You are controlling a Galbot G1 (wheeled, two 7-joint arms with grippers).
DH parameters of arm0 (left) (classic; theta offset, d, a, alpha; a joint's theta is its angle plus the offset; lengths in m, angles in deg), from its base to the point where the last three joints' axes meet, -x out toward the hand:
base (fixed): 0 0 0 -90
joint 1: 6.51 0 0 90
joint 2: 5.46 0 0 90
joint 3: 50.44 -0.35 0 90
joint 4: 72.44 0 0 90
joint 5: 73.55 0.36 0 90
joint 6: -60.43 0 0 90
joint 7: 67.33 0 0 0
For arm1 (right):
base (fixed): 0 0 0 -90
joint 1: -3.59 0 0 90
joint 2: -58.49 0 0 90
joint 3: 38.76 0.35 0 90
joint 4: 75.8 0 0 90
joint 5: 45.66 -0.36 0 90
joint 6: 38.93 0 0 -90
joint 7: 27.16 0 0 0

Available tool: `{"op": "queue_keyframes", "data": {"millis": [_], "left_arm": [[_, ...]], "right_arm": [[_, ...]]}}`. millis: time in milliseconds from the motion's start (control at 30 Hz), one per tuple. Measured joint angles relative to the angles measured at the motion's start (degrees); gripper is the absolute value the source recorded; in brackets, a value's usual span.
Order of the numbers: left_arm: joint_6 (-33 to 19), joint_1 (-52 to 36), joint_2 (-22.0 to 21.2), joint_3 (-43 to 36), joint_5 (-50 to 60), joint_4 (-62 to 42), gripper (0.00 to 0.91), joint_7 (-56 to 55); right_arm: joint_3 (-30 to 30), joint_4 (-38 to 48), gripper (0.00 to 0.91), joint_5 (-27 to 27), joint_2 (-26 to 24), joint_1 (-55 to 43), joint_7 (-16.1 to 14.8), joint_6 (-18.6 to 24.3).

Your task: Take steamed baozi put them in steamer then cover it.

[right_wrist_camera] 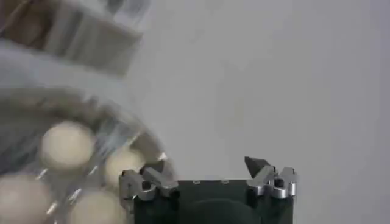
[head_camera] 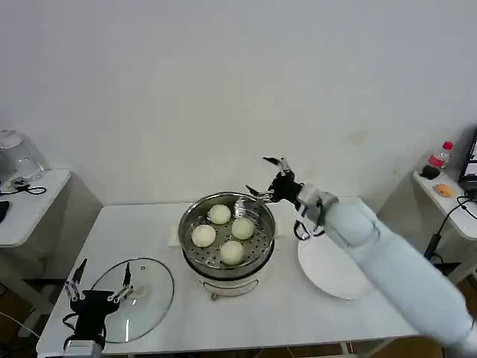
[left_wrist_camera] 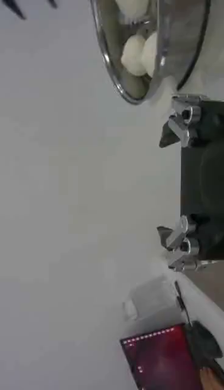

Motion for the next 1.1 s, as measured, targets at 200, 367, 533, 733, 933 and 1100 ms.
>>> {"op": "queue_keyframes", "data": {"millis": [200,367,533,733,933,1100], "left_arm": [[-2.4,2.5,1.1,1.0,11.6,-3.7,0.907,-1.3],[-5.0,3.8,1.9,1.0,23.7,-7.6,0.907,-3.5],[-6.8,3.4,3.1,0.1,36.2,-12.0,0.907,-5.4],[-7.6,1.7,4.8,-1.1,47.2,-16.3,0.907,-5.6],[-7.9,0.1,6.4,-1.7,53.0,-19.9,0.907,-5.1],[-7.9,-1.9,7.8,-1.9,55.6,-22.8,0.907,-4.3]], "right_arm": [[20.3,-3.3,0.907,1.6,7.4,21.4,1.2,8.6],[33.3,-4.3,0.907,1.4,11.7,35.5,1.7,12.8],[39.9,-4.7,0.907,1.4,14.7,42.8,2.0,15.5],[44.5,-4.8,0.907,1.6,17.2,48.0,2.2,17.7],[47.2,-4.7,0.907,1.7,18.7,51.0,2.4,19.0],[48.3,-5.3,0.907,1.9,19.8,52.9,2.5,19.5]]}}
